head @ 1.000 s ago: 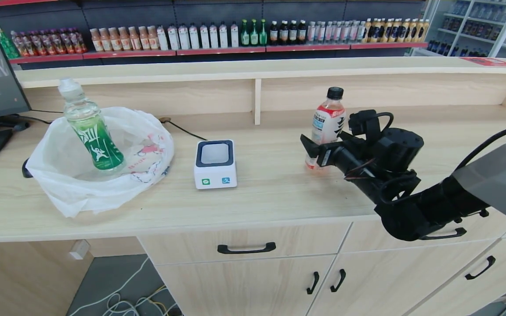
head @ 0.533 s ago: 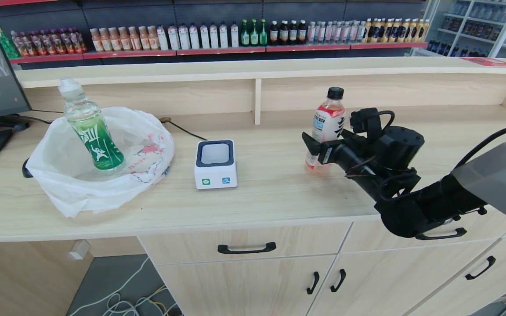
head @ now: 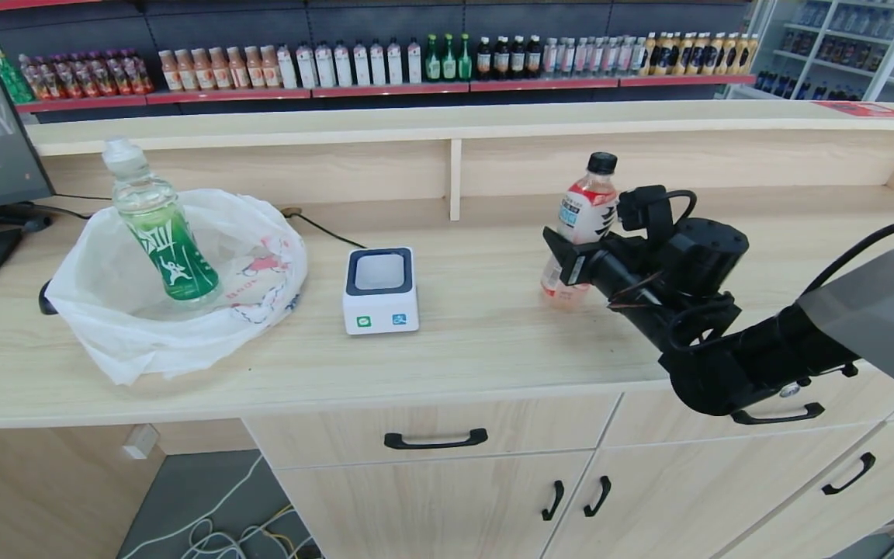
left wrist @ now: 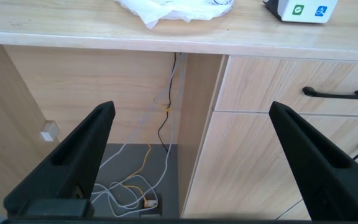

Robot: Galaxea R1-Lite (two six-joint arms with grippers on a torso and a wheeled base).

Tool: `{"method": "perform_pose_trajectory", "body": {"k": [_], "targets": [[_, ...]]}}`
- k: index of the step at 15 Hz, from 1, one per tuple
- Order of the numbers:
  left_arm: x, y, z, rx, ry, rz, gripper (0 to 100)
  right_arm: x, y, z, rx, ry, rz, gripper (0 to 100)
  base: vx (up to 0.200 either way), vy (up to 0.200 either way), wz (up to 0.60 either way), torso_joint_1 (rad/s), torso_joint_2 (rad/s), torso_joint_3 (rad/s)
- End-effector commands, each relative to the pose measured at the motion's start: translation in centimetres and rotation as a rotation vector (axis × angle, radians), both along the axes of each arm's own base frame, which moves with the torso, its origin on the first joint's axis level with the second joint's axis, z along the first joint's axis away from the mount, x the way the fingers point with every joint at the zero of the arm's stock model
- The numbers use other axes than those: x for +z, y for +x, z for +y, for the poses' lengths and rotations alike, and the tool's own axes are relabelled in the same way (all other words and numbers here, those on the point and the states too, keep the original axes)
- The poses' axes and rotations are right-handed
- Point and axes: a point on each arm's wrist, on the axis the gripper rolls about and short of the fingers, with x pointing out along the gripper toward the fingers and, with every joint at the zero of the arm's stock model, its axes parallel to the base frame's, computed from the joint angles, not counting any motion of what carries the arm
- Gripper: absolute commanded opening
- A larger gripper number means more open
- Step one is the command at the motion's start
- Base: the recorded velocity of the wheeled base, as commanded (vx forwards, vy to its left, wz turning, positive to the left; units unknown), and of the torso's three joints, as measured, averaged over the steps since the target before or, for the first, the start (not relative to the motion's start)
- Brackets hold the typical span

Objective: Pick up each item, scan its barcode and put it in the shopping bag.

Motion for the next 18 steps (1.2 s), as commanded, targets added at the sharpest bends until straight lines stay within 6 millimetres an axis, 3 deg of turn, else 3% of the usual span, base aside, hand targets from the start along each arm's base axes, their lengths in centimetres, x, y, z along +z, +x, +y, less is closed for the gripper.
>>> {"method": "perform_pose_trajectory", "body": {"k": [1, 7, 11, 15, 18], "targets": [[0.0, 0.0, 0.0, 0.001, 0.0, 0.0, 100, 0.8, -0.4, 0.1, 0.0, 0.001, -0.022, 0, 0.0, 0.0, 0.0, 0.0, 0.0, 0.0], [0.0, 0.0, 0.0, 0.001, 0.0, 0.0, 100, 3.6, -3.2, 1.5, 0.015, -0.04, -0.094, 0, 0.0, 0.0, 0.0, 0.0, 0.0, 0.0], [0.0, 0.0, 0.0, 0.001, 0.0, 0.0, 100, 5.6, -9.0, 1.1, -0.016, -0.07, -0.101, 0, 0.0, 0.0, 0.0, 0.0, 0.0, 0.0], [0.0, 0.0, 0.0, 0.001, 0.0, 0.0, 100, 5.5, -14.9, -0.1, -0.062, -0.071, -0.049, 0, 0.0, 0.0, 0.0, 0.0, 0.0, 0.0], [0.0, 0.0, 0.0, 0.001, 0.0, 0.0, 100, 5.0, -17.5, -1.0, -0.06, -0.086, -0.028, 0, 0.0, 0.0, 0.0, 0.0, 0.0, 0.0]]}}
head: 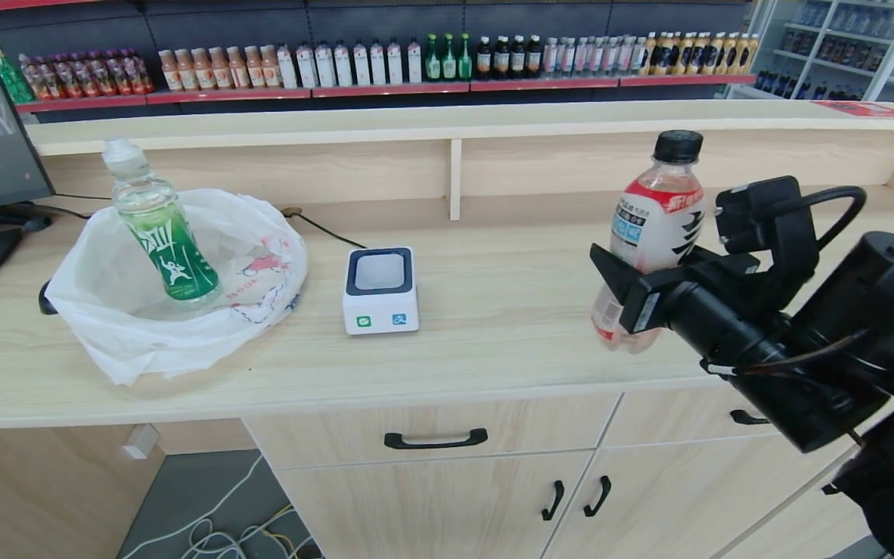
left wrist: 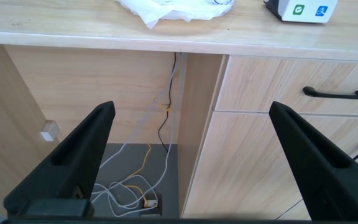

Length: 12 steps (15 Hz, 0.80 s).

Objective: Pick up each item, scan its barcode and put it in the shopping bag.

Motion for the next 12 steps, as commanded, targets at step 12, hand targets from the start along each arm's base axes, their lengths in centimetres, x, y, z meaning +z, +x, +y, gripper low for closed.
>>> {"method": "perform_pose_trajectory", "body": {"k": [12], "targets": [[0.0, 0.0, 0.0, 0.001, 0.0, 0.0, 100, 1.3, -4.0, -0.6, 0.236, 0.151, 0.002, 0, 0.0, 0.0, 0.0, 0.0, 0.0, 0.0]]}}
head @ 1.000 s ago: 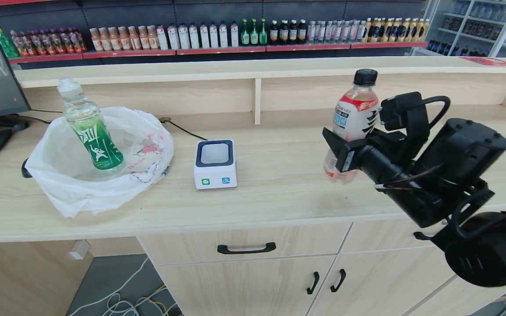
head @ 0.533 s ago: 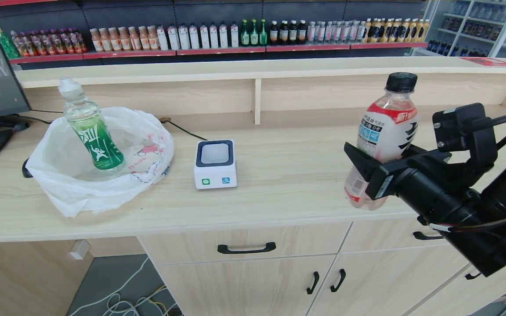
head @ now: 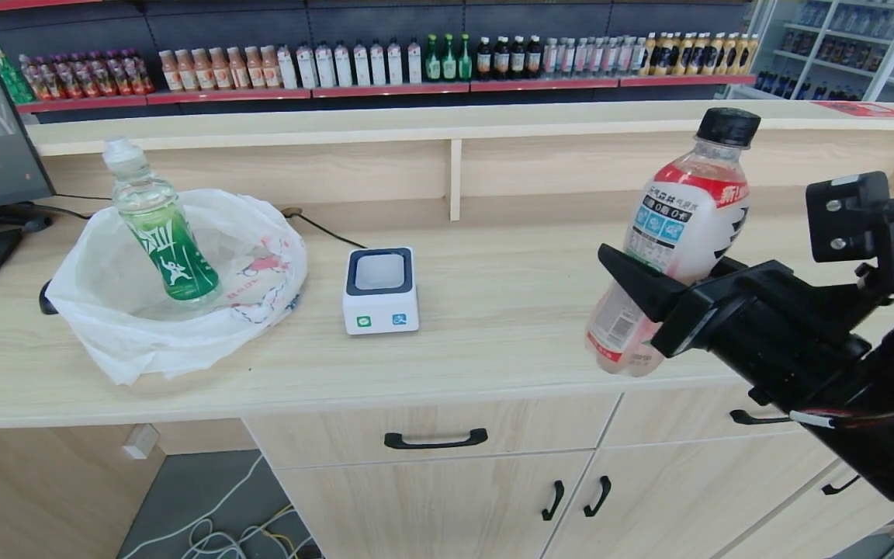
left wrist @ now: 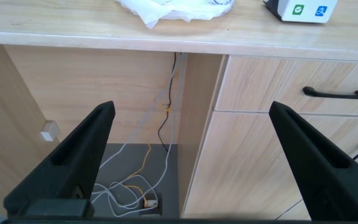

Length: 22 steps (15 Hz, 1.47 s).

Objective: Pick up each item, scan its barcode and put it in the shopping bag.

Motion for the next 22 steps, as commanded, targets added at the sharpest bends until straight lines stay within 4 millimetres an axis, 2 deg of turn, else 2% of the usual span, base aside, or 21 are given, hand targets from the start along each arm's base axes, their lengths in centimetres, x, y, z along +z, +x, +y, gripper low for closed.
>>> {"method": "perform_pose_trajectory", "body": {"k": [1, 6, 7, 10, 16, 18, 22], "targets": [[0.0, 0.0, 0.0, 0.001, 0.0, 0.0, 100, 0.2, -0.5, -0.3, 0.031, 0.037, 0.008, 0, 0.0, 0.0, 0.0, 0.0, 0.0, 0.0], [0.0, 0.0, 0.0, 0.001, 0.0, 0.0, 100, 1.4, -1.4, -0.5, 0.179, 0.154, 0.023, 0, 0.0, 0.0, 0.0, 0.0, 0.0, 0.0], [0.0, 0.0, 0.0, 0.001, 0.0, 0.0, 100, 1.4, -2.0, 0.4, 0.301, 0.196, 0.061, 0, 0.0, 0.0, 0.0, 0.0, 0.0, 0.0], [0.0, 0.0, 0.0, 0.001, 0.0, 0.0, 100, 0.6, -2.8, 1.0, 0.376, 0.261, 0.141, 0, 0.0, 0.0, 0.0, 0.0, 0.0, 0.0], [0.0, 0.0, 0.0, 0.001, 0.0, 0.0, 100, 1.0, -6.3, 3.5, 0.633, 0.462, 0.252, 0, 0.0, 0.0, 0.0, 0.0, 0.0, 0.0], [0.0, 0.0, 0.0, 0.001, 0.0, 0.0, 100, 1.0, -6.9, 3.7, 0.679, 0.506, 0.272, 0, 0.0, 0.0, 0.0, 0.0, 0.0, 0.0], [0.0, 0.0, 0.0, 0.001, 0.0, 0.0, 100, 1.0, -6.7, 4.1, 0.69, 0.52, 0.273, 0, 0.0, 0.0, 0.0, 0.0, 0.0, 0.0]]}}
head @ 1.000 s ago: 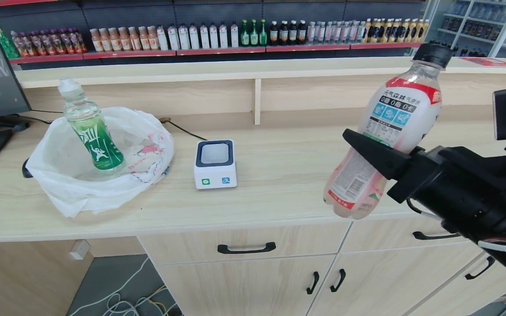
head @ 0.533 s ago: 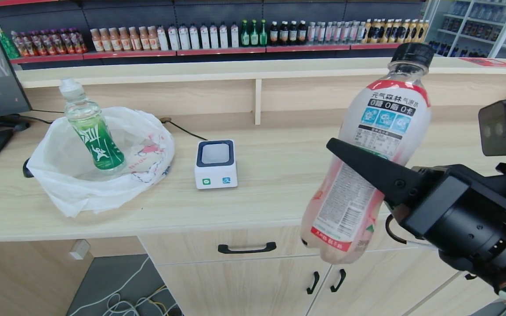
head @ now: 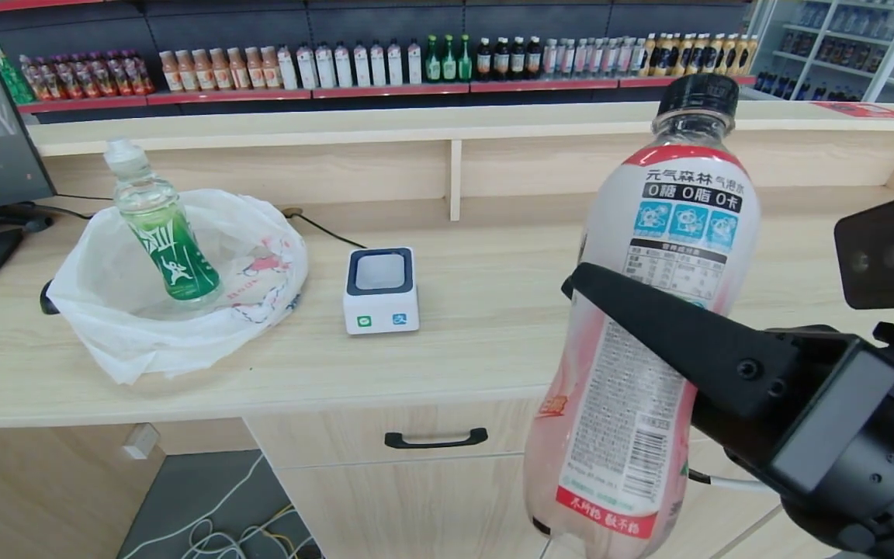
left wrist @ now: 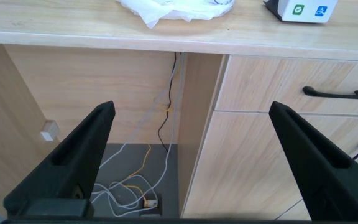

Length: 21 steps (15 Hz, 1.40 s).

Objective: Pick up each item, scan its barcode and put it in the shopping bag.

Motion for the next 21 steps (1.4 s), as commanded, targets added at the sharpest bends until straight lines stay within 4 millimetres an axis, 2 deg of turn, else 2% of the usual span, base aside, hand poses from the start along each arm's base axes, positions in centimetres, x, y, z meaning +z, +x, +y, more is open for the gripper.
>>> {"method": "perform_pose_trajectory", "body": {"k": [1, 9, 21], "targets": [[0.0, 0.0, 0.0, 0.001, 0.0, 0.002, 100, -0.1, 0.2, 0.4, 0.003, 0.006, -0.004, 0, 0.0, 0.0, 0.0, 0.0, 0.0, 0.0], [0.0, 0.0, 0.0, 0.001, 0.0, 0.0, 100, 0.3, 1.3, 1.7, -0.036, 0.046, -0.015, 0, 0.0, 0.0, 0.0, 0.0, 0.0, 0.0], [0.0, 0.0, 0.0, 0.001, 0.0, 0.0, 100, 0.3, 0.7, 2.0, -0.017, 0.042, -0.02, 0, 0.0, 0.0, 0.0, 0.0, 0.0, 0.0]]}}
